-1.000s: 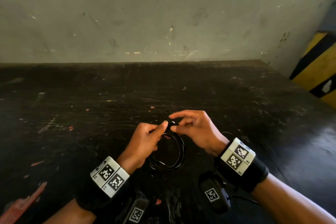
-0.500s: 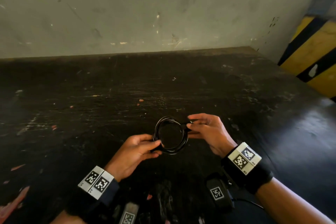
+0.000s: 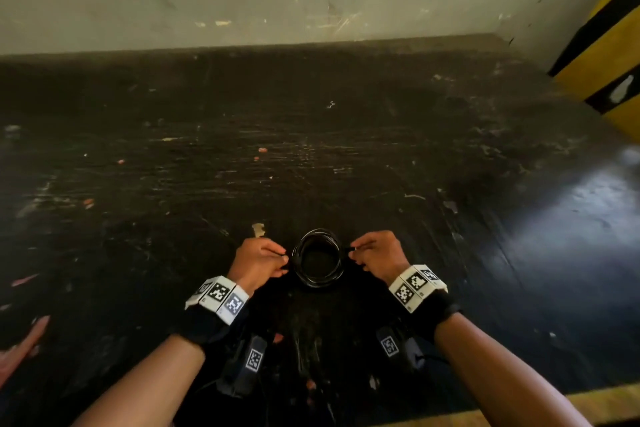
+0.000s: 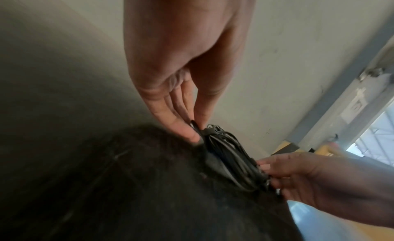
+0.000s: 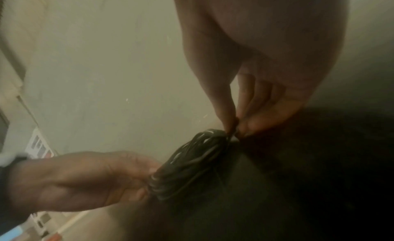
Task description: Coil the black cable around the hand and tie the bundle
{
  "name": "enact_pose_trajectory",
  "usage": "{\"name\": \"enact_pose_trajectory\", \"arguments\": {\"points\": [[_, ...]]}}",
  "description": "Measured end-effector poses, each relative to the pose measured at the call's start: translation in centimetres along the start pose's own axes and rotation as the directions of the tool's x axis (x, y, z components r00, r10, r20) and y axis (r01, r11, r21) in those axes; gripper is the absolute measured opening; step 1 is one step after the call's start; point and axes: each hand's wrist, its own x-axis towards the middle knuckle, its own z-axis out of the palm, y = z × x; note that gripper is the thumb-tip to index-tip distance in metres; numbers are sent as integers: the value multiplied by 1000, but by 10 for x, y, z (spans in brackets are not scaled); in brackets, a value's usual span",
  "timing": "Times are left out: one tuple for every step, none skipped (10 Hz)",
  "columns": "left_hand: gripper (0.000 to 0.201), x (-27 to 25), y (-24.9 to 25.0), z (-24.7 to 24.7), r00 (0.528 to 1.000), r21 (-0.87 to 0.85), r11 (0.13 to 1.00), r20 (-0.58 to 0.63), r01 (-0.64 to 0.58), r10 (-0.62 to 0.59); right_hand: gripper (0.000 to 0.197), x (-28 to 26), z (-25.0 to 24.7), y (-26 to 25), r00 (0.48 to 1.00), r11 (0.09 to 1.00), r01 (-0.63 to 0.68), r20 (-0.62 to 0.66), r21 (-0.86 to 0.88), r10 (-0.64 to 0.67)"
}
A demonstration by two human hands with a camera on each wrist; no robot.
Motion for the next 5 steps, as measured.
{"name": "enact_pose_trajectory", "arguments": {"points": [[9, 6, -8, 2, 999, 26, 1000, -42, 14, -13, 14, 6, 1, 1, 1000, 998, 6, 18, -56, -5], [9, 8, -7, 5, 998, 62, 998, -64, 8, -4, 13, 8, 0, 2, 999, 996, -15, 29, -86, 17], [11, 8, -6, 7, 998, 109, 994, -65, 13, -6, 13, 10, 0, 2, 999, 997, -28, 33, -78, 30], [16, 1, -1, 5, 997, 183, 983, -77, 25, -11, 19, 9, 0, -1, 999, 997, -31, 32, -67, 33], [20, -18, -15, -10, 996, 212, 977, -89, 22, -3, 35, 2, -1, 7, 1000, 1000, -13, 22, -15, 13]]}}
